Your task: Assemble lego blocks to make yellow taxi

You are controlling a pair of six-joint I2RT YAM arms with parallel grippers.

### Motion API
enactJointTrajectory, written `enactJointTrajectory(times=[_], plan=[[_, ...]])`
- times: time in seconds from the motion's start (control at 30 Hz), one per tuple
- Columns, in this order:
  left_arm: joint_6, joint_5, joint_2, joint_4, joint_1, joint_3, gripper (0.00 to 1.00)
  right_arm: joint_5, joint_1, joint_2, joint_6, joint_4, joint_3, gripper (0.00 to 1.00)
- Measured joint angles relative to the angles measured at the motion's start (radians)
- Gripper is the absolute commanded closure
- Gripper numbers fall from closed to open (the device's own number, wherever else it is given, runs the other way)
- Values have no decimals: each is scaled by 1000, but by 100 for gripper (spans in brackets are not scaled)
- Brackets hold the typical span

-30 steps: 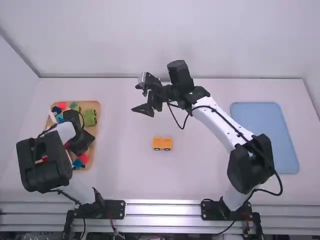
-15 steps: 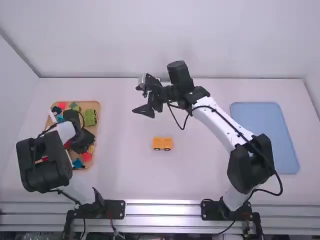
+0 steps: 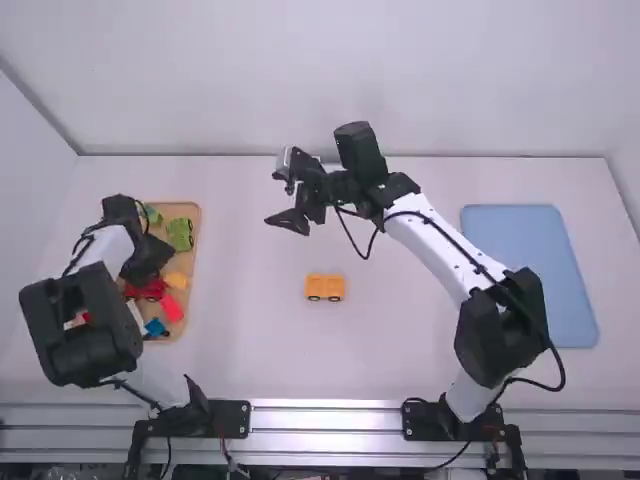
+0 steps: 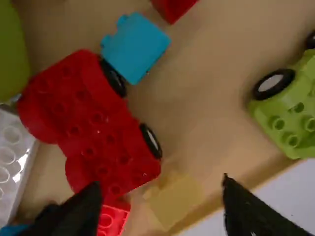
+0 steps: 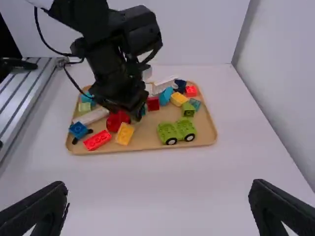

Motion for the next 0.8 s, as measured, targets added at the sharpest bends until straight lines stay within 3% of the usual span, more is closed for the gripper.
enactJointTrajectory(times=[0.23,0.57,0.8], plan=[[0,0,0,-6,-21,0,32,3,0,0,-1,0,0,2],[-41,0,0,-51,-22,-34,24,3,0,0,1,2,0,2],[-67,23,0,15,-66,-70,28,3,0,0,2,0,0,2]])
